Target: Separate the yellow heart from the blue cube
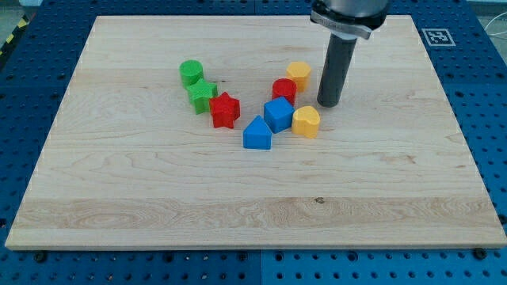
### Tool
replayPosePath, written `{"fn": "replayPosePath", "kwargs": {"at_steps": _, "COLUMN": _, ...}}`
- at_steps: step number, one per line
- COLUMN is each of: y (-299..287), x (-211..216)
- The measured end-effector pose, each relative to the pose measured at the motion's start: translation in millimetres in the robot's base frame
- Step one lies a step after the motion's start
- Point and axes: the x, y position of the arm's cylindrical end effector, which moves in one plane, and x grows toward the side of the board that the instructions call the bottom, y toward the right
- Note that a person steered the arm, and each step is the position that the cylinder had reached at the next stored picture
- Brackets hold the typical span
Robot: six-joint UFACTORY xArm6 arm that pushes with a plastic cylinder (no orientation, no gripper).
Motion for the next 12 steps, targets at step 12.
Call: {"fn": "replayPosePath", "kwargs": {"at_steps": 12, "y": 12.9, "x": 89.2}}
